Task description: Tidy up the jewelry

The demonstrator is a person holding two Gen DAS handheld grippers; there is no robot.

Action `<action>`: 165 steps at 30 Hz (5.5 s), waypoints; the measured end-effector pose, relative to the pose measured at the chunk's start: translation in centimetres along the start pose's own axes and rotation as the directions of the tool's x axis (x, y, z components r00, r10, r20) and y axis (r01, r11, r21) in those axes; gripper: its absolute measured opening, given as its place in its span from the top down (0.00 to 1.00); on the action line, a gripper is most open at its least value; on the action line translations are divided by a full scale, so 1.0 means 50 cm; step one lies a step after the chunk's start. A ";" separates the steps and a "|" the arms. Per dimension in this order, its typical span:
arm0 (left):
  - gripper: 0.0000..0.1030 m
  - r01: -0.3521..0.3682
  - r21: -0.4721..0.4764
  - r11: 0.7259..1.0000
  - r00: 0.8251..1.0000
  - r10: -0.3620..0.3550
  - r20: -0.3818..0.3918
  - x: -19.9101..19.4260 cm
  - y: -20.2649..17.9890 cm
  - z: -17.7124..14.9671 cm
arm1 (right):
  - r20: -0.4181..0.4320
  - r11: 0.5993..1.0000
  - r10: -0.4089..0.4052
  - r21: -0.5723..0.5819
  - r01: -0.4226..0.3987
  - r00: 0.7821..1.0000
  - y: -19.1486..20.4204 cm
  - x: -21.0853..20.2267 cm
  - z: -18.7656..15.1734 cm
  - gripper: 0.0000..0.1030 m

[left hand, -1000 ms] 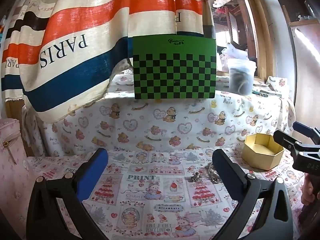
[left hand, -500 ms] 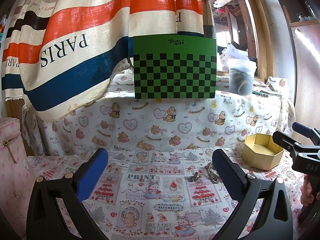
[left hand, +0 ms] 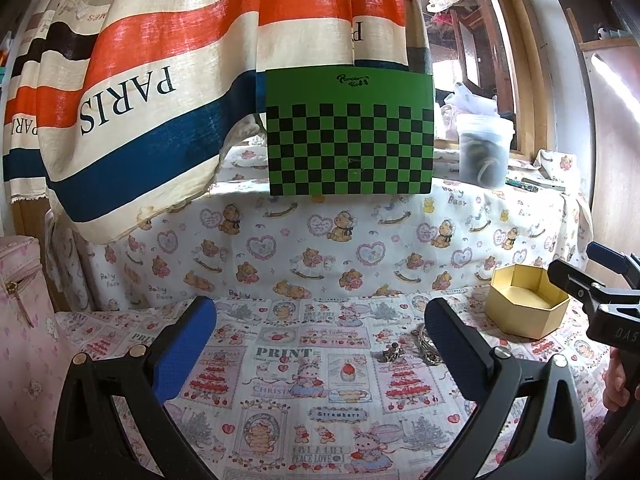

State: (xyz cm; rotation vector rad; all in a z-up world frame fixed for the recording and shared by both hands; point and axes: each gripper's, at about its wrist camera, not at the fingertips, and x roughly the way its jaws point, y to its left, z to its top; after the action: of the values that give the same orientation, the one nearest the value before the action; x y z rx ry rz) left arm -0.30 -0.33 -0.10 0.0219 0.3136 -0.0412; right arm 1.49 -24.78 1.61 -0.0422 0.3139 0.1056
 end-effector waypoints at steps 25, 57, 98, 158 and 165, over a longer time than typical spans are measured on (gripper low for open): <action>0.00 -0.012 0.007 1.000 1.000 0.012 0.001 -0.001 0.000 0.002 | 0.000 1.000 -0.022 0.005 0.022 1.000 -0.006 -0.002 -0.002 0.00; 0.00 -0.011 -0.002 1.000 0.999 0.011 -0.037 0.010 0.004 0.003 | -0.008 0.999 -0.048 0.005 0.049 0.999 -0.009 -0.006 -0.003 0.00; 0.54 0.172 0.069 0.983 0.857 -0.115 -0.502 0.167 -0.159 0.057 | -0.165 0.983 -0.004 0.182 0.034 0.986 -0.084 0.043 -0.011 0.08; 0.97 0.003 -0.261 0.965 0.880 -0.127 -0.458 0.208 0.073 0.064 | -0.532 0.977 0.210 0.156 -0.149 0.820 0.105 0.270 -0.028 0.89; 0.97 0.011 -0.242 0.970 0.884 -0.123 -0.451 0.200 0.058 0.069 | -0.540 0.975 0.219 0.151 -0.162 0.813 0.089 0.222 -0.029 0.89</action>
State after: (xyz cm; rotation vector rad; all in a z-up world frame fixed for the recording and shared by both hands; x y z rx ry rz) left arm 10.38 2.08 0.14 -0.2175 0.8002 -0.0683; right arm 11.04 -19.35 -3.33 0.0599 0.9109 0.2805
